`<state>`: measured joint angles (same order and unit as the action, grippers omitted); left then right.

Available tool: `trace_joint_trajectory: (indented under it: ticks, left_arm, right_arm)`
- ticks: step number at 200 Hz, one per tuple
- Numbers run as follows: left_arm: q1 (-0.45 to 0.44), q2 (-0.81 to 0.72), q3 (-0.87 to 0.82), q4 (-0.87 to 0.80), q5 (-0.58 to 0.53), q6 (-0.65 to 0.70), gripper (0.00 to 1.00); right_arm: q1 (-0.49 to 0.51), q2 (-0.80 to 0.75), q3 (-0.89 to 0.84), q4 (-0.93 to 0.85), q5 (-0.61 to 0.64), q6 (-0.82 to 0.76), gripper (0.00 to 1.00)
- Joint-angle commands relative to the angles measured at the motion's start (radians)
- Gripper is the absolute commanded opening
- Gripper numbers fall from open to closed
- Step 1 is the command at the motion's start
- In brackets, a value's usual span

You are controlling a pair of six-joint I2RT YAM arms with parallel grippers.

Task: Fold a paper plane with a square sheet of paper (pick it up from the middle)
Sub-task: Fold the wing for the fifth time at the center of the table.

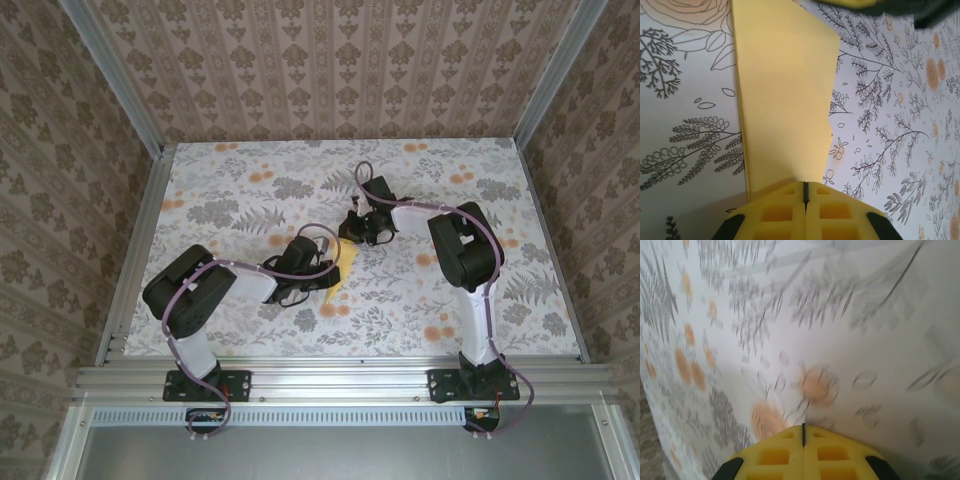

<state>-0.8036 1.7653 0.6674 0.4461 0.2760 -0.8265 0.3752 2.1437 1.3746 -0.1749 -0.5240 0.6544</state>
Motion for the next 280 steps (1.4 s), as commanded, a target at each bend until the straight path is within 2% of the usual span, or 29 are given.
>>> trace_joint_trajectory:
  ticks: [1,22,43,75,107,150,180,229,280]
  left_arm:
    - [-0.018,0.022,-0.057,-0.225,0.02,0.018,0.04]
    - [-0.019,0.018,-0.056,-0.229,0.014,0.02,0.04]
    - [-0.019,0.013,-0.053,-0.231,0.011,0.018,0.04]
    - [-0.018,0.011,-0.053,-0.222,0.002,0.017,0.04]
    - [-0.019,0.019,-0.066,-0.183,0.002,0.023,0.03]
    - [-0.016,0.023,-0.125,-0.064,0.014,0.021,0.03]
    - [-0.017,0.035,-0.132,-0.047,0.028,0.03,0.03]
    - [-0.016,0.037,-0.138,-0.046,0.026,0.029,0.03]
    - [-0.015,0.028,-0.143,-0.054,0.031,0.031,0.03]
  right_arm:
    - [-0.034,0.046,0.065,-0.047,0.147,-0.016,0.06]
    - [-0.036,0.033,0.112,-0.081,0.134,-0.025,0.07]
    - [-0.036,-0.047,0.108,-0.095,0.101,-0.035,0.09]
    - [-0.029,-0.217,-0.018,-0.052,0.031,-0.028,0.1]
    - [0.019,-0.29,-0.121,-0.038,-0.008,-0.015,0.09]
    - [0.076,-0.233,-0.159,0.0,-0.033,0.029,0.05]
    - [0.108,-0.185,-0.151,0.023,-0.081,0.032,0.03]
    - [0.121,-0.12,-0.153,0.002,-0.052,0.028,0.03]
    - [0.086,-0.054,-0.077,-0.042,0.029,-0.025,0.02]
